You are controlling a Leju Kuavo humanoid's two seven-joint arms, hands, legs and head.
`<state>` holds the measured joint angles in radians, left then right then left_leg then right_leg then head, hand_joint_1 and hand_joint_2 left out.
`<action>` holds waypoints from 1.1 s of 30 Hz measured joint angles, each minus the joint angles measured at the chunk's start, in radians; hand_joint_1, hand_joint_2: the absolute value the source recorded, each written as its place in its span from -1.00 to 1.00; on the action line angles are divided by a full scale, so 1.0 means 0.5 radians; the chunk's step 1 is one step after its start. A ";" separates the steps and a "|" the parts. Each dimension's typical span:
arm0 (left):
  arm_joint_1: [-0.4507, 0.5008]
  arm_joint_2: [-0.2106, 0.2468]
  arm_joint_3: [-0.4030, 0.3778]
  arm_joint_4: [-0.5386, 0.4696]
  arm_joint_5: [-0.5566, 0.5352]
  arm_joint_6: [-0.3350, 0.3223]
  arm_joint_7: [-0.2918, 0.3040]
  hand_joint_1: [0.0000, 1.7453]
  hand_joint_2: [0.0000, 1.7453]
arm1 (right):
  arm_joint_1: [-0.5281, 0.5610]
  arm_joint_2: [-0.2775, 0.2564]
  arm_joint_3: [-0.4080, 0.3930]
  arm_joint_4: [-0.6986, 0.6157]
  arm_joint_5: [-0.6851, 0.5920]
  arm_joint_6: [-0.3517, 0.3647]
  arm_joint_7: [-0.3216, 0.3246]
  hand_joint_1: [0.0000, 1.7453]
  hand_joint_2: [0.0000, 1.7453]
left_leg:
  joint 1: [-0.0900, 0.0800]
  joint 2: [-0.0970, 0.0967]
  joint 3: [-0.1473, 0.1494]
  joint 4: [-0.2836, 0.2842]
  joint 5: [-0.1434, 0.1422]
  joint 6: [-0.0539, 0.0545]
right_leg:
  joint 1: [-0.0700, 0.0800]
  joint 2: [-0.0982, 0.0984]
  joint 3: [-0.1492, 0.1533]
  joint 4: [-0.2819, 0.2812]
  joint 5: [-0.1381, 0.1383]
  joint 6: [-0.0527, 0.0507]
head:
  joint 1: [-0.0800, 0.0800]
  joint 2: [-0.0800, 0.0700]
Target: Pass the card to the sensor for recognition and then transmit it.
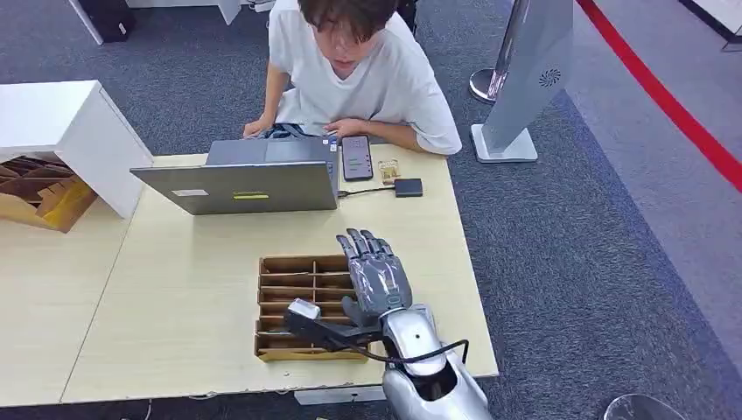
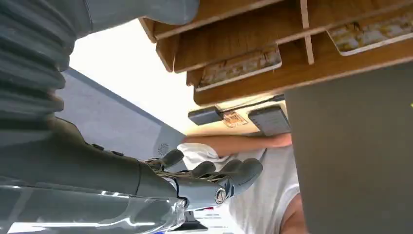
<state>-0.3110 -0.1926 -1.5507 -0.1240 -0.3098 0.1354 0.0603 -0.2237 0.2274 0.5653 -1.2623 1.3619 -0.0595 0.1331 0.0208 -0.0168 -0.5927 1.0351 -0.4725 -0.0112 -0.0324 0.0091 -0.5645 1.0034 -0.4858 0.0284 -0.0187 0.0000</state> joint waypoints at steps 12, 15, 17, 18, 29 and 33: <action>0.000 0.000 0.000 -0.008 0.001 -0.007 -0.003 -1.00 -1.00 | -0.011 0.002 0.002 0.096 0.006 -0.009 -0.010 -0.66 1.00 | 0.000 0.000 0.000 0.000 0.000 0.000 | 0.000 0.000 0.000 0.000 0.000 0.000 | 0.000 0.000; 0.000 0.000 0.000 -0.008 0.003 -0.013 -0.008 -1.00 -1.00 | -0.020 0.006 0.006 0.117 0.013 -0.015 -0.016 -0.66 1.00 | 0.000 0.000 0.000 0.000 0.000 0.000 | 0.000 0.000 0.000 0.000 0.000 0.000 | 0.000 0.000; 0.000 0.000 0.000 -0.008 0.003 -0.019 -0.012 -1.00 -1.00 | -0.027 0.007 0.012 0.129 0.014 -0.021 -0.018 -0.68 1.00 | 0.000 0.000 0.000 0.000 0.000 0.000 | 0.000 0.000 0.000 0.000 0.000 0.000 | 0.000 0.000; 0.000 0.000 0.000 -0.008 0.003 -0.019 -0.013 -1.00 -1.00 | -0.030 0.007 0.015 0.133 0.015 -0.024 -0.018 -0.74 1.00 | 0.000 0.000 0.000 0.000 0.000 0.000 | 0.000 0.000 0.000 0.000 0.000 0.000 | 0.000 0.000; 0.000 0.000 0.000 -0.008 0.003 -0.021 -0.021 -1.00 -1.00 | -0.048 0.012 0.053 0.162 0.022 -0.036 -0.021 -0.68 1.00 | 0.000 0.000 -0.001 0.000 0.000 0.000 | 0.000 0.000 0.000 0.000 0.000 0.000 | 0.000 0.000; 0.000 0.000 0.000 -0.008 0.001 -0.021 -0.021 -1.00 -1.00 | -0.049 0.012 0.056 0.162 0.022 -0.037 -0.021 -0.60 1.00 | 0.000 0.000 -0.001 0.000 0.000 0.000 | 0.000 0.000 0.000 0.000 0.000 0.000 | 0.000 0.000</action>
<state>-0.3110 -0.1926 -1.5507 -0.1282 -0.3094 0.1247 0.0500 -0.2484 0.2335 0.5932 -1.1810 1.3729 -0.0778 0.1225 0.0208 -0.0168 -0.5930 1.0351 -0.4725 -0.0112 -0.0324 0.0089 -0.5645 1.0034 -0.4858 0.0284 -0.0187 0.0000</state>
